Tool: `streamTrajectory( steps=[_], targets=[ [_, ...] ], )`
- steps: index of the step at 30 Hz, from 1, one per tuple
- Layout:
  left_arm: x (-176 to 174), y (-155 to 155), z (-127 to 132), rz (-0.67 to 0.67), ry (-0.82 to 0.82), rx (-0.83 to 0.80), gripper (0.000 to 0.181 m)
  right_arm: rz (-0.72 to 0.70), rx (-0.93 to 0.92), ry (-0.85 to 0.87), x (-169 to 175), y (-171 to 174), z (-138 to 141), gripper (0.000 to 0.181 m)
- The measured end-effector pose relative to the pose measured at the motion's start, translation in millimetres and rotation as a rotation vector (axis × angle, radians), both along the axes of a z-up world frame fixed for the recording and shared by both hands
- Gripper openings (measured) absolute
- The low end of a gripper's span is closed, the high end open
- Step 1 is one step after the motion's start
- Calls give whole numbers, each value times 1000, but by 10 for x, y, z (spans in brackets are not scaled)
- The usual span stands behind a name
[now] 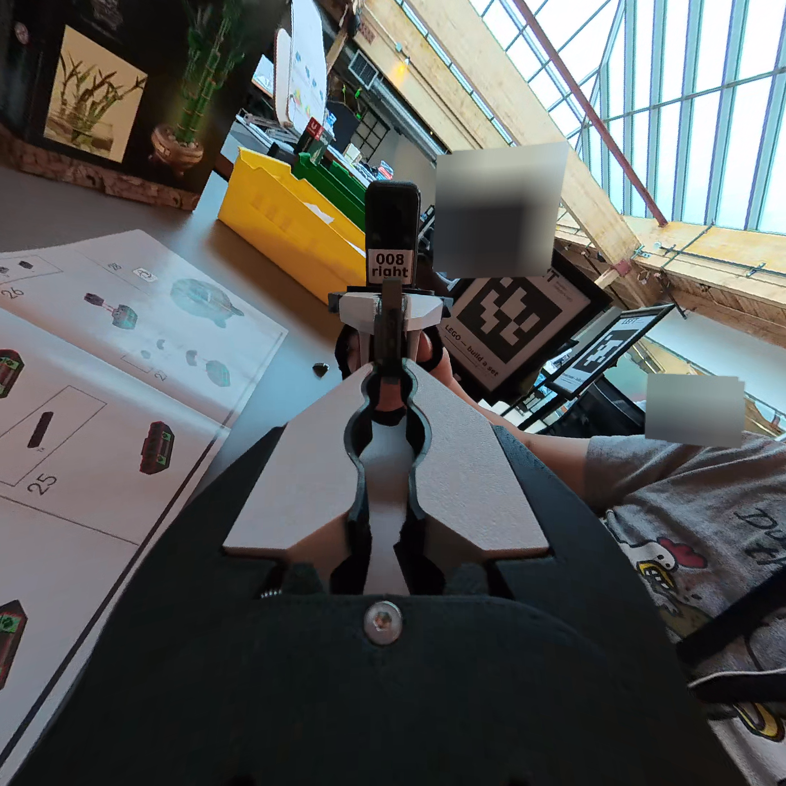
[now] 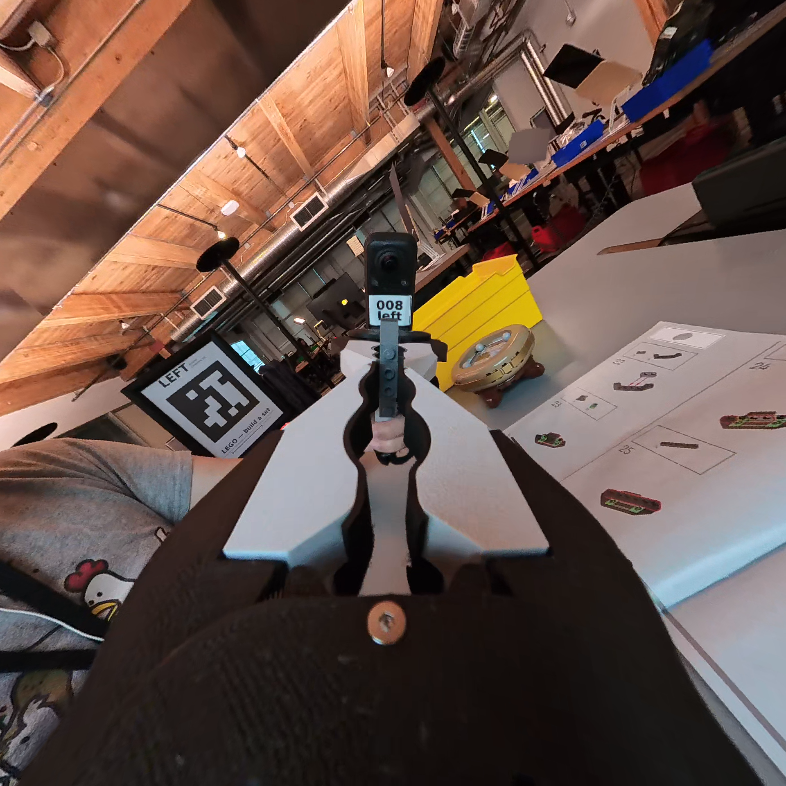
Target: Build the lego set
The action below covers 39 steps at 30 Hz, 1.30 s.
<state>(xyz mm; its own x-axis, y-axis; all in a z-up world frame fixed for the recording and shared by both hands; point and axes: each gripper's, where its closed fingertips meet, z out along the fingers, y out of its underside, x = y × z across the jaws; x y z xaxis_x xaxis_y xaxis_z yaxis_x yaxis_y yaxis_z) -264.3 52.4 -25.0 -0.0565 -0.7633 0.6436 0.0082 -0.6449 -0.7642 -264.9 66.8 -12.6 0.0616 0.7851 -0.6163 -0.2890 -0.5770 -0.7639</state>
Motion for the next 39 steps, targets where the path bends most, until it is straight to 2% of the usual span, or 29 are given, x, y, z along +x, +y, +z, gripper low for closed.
streamTrajectory(
  steps=[7,22,23,25,26,28,30,31,32,35,36,39],
  targets=[
    [24,8,22,4,-39,-40,9,-22,25,2,9,15,15,6],
    [26,-25,-8,10,4,39,5,9,19,1,-9,-10,2,6],
    [20,-29,7,11,2,47,5,7,31,-3,-1,-13,19,8],
    [-7,-21,70,21,-27,52,5,-35,57,-46,120,35,97,37],
    [-29,-13,101,23,-42,49,5,-62,100,-101,253,42,153,40],
    [-75,6,130,24,-56,46,5,-185,281,-325,640,50,189,32],
    [-108,34,116,31,-46,53,5,-283,455,-640,1066,44,54,23],
    [-114,37,106,28,-40,57,5,-263,486,-783,1235,2,-82,17],
    [-113,35,97,22,-36,59,5,-189,467,-912,1372,-74,-277,16],
    [-87,25,56,10,-14,65,5,-52,239,-1233,1806,-200,-889,12],
    [-76,24,29,9,2,69,5,-34,157,-1277,1884,-248,-1028,9],
    [-55,36,-51,24,48,75,5,-131,-109,-1319,2033,-291,-1271,6]
  ],
)
